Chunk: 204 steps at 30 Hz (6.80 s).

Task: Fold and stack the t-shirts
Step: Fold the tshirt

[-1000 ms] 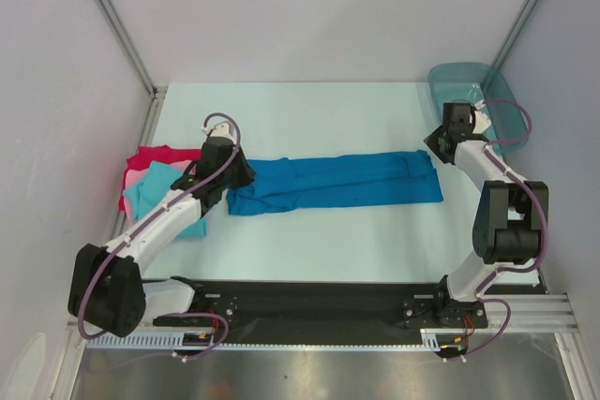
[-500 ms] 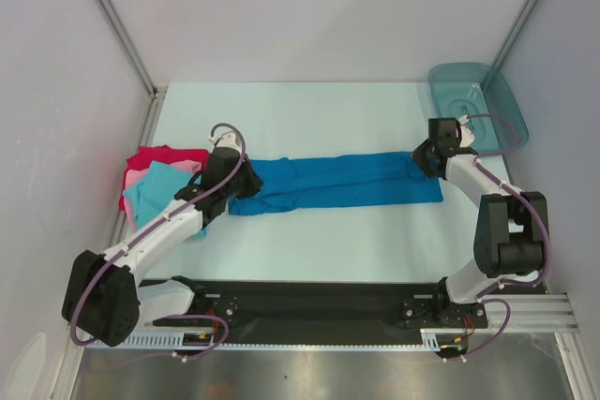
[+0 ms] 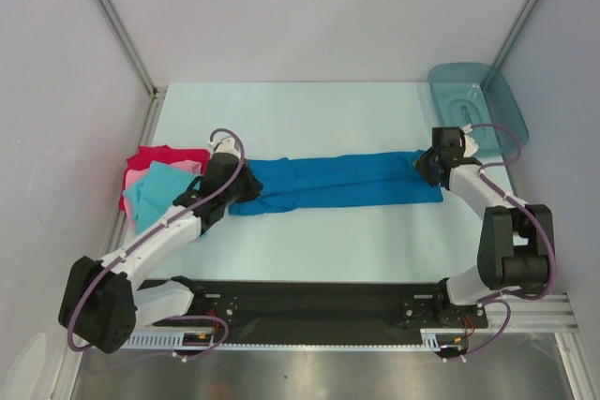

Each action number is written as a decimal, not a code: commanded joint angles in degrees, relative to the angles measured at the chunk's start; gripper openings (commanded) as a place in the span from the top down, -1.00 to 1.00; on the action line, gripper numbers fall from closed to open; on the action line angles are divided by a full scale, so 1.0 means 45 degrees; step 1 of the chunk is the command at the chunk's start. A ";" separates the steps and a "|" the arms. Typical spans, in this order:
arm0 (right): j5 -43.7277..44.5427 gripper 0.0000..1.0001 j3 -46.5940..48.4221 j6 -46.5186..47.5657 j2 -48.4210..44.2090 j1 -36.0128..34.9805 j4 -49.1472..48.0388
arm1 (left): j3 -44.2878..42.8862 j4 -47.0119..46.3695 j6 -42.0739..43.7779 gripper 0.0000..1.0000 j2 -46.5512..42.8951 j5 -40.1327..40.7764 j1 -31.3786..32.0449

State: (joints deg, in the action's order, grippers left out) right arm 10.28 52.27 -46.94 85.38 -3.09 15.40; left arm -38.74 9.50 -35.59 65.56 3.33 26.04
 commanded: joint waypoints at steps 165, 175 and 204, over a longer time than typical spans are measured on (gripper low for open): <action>0.0430 0.05 0.2251 0.0216 0.3526 0.0531 -0.1039 | -0.0395 0.0194 0.0879 0.99 -0.0936 0.0880 0.0560; 0.0508 0.60 0.2369 0.0177 0.3565 0.0551 -0.0980 | -0.0512 0.0175 0.0937 0.99 -0.0761 0.0900 0.0560; 0.2656 1.00 0.3930 0.0976 0.3994 0.1195 0.1636 | -0.0278 0.0234 0.0839 0.99 -0.1170 0.0939 0.0580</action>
State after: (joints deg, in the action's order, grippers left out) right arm 18.50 67.42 -44.29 102.94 1.74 21.47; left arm -38.74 10.94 -32.49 62.00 7.18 28.16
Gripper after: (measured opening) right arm 0.020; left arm 0.005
